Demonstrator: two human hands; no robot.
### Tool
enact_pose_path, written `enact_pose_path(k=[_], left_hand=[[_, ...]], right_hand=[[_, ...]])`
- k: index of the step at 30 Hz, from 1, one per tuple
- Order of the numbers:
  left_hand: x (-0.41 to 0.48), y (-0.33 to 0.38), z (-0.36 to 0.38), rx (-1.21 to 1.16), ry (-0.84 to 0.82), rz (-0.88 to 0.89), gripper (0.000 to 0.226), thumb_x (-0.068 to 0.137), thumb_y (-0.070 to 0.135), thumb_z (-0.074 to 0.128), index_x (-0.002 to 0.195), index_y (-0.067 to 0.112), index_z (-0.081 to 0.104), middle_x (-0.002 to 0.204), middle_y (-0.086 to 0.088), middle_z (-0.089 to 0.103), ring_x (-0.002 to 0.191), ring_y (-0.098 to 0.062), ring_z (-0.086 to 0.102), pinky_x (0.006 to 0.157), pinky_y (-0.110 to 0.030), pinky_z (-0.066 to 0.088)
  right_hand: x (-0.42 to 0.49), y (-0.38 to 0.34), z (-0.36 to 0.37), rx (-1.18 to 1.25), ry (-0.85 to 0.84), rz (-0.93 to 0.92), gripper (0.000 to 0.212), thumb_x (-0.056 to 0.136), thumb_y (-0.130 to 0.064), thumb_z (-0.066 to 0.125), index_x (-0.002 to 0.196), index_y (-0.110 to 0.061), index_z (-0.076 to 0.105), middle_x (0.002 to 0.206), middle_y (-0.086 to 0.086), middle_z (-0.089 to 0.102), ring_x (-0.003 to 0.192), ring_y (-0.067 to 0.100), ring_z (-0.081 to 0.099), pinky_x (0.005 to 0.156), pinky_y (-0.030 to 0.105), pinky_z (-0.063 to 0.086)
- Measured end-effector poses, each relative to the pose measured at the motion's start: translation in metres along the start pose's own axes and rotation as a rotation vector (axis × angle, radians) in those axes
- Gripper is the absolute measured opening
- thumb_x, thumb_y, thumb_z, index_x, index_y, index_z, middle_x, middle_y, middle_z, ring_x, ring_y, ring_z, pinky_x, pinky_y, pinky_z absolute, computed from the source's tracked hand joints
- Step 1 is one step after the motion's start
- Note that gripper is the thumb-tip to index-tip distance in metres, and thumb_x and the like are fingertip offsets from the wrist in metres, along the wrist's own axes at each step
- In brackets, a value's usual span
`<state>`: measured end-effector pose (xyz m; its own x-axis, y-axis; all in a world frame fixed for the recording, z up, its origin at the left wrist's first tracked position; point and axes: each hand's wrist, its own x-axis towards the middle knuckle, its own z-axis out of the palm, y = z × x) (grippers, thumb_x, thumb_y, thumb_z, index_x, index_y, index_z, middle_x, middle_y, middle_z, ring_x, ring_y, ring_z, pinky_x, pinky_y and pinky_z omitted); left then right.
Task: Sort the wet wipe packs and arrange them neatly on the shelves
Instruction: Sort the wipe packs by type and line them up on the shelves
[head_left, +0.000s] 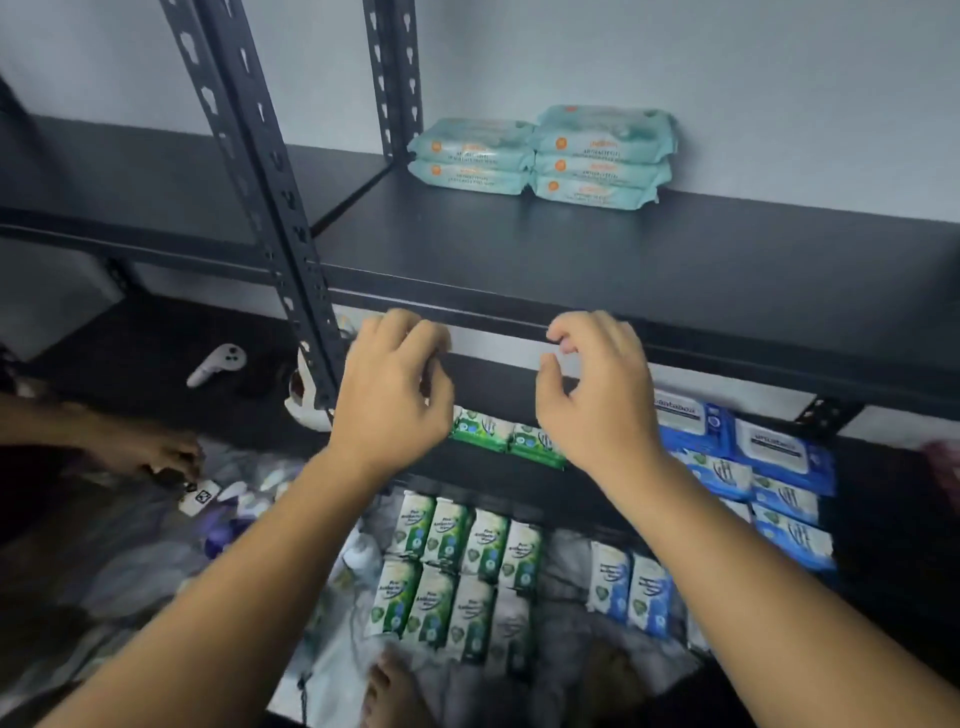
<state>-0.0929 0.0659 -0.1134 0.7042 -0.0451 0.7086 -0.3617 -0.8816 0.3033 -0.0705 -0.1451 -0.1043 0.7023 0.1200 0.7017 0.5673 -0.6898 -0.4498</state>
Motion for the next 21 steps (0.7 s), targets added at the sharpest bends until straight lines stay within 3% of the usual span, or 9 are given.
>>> enact_pose_path(k=[4, 8, 11, 13, 16, 18, 21], left_hand=[[-0.085, -0.004, 0.041, -0.177, -0.28, -0.286, 0.022, 0.081, 0.014, 0.052, 0.101, 0.017, 0.063, 0.093, 0.003, 0.062, 0.089, -0.021, 0.054, 0.08, -0.035, 0.046], [-0.156, -0.013, 0.079, -0.235, -0.711, -0.78, 0.018, 0.087, 0.021, 0.053, 0.1, 0.029, 0.063, 0.082, 0.0, 0.07, 0.077, -0.023, 0.066, 0.069, -0.03, 0.048], [-0.21, -0.025, 0.108, -0.244, -0.97, -1.021, 0.029, 0.08, 0.036, 0.058, 0.105, 0.025, 0.067, 0.096, -0.007, 0.075, 0.091, -0.024, 0.069, 0.074, -0.028, 0.048], [-0.241, -0.033, 0.126, -0.231, -1.082, -1.08, 0.048, 0.07, 0.049, 0.053, 0.106, 0.022, 0.07, 0.108, -0.01, 0.074, 0.1, -0.025, 0.068, 0.081, -0.027, 0.05], [-0.278, -0.042, 0.154, -0.198, -1.178, -1.062, 0.045, 0.08, 0.052, 0.05, 0.106, 0.021, 0.071, 0.115, -0.007, 0.072, 0.107, -0.026, 0.065, 0.091, -0.031, 0.051], [-0.287, -0.043, 0.163, -0.166, -1.167, -1.055, 0.043, 0.084, 0.053, 0.048, 0.108, 0.024, 0.068, 0.111, -0.001, 0.072, 0.104, -0.025, 0.066, 0.092, -0.038, 0.053], [-0.292, -0.042, 0.178, -0.123, -1.117, -1.054, 0.023, 0.093, 0.044, 0.05, 0.104, 0.027, 0.06, 0.099, 0.001, 0.068, 0.095, -0.024, 0.064, 0.088, -0.038, 0.053]], right_hand=[[-0.071, 0.01, 0.026, 0.072, -0.097, 0.23, 0.021, 0.081, -0.008, 0.064, 0.094, -0.017, 0.05, 0.083, -0.009, 0.044, 0.079, 0.018, 0.047, 0.068, 0.037, 0.043], [-0.131, 0.037, 0.058, 0.138, -0.324, 0.764, 0.024, 0.082, -0.011, 0.063, 0.096, -0.024, 0.049, 0.08, -0.005, 0.054, 0.072, 0.018, 0.055, 0.064, 0.038, 0.047], [-0.175, 0.061, 0.078, 0.139, -0.502, 1.085, 0.019, 0.082, -0.01, 0.062, 0.094, -0.022, 0.053, 0.082, -0.003, 0.06, 0.073, 0.014, 0.057, 0.063, 0.032, 0.045], [-0.207, 0.084, 0.095, 0.133, -0.584, 1.273, 0.015, 0.077, -0.013, 0.063, 0.087, -0.023, 0.057, 0.085, 0.0, 0.066, 0.08, 0.02, 0.064, 0.071, 0.034, 0.053], [-0.253, 0.12, 0.124, 0.134, -0.87, 1.38, 0.009, 0.079, -0.016, 0.065, 0.087, -0.018, 0.066, 0.095, 0.008, 0.07, 0.091, 0.027, 0.068, 0.086, 0.042, 0.058], [-0.269, 0.123, 0.133, 0.213, -0.951, 1.455, 0.018, 0.085, -0.015, 0.068, 0.103, -0.011, 0.068, 0.102, 0.007, 0.068, 0.091, 0.023, 0.065, 0.079, 0.034, 0.056], [-0.288, 0.129, 0.15, 0.269, -0.956, 1.556, 0.023, 0.084, -0.011, 0.072, 0.108, -0.01, 0.069, 0.1, 0.01, 0.073, 0.088, 0.024, 0.07, 0.069, 0.029, 0.055]])
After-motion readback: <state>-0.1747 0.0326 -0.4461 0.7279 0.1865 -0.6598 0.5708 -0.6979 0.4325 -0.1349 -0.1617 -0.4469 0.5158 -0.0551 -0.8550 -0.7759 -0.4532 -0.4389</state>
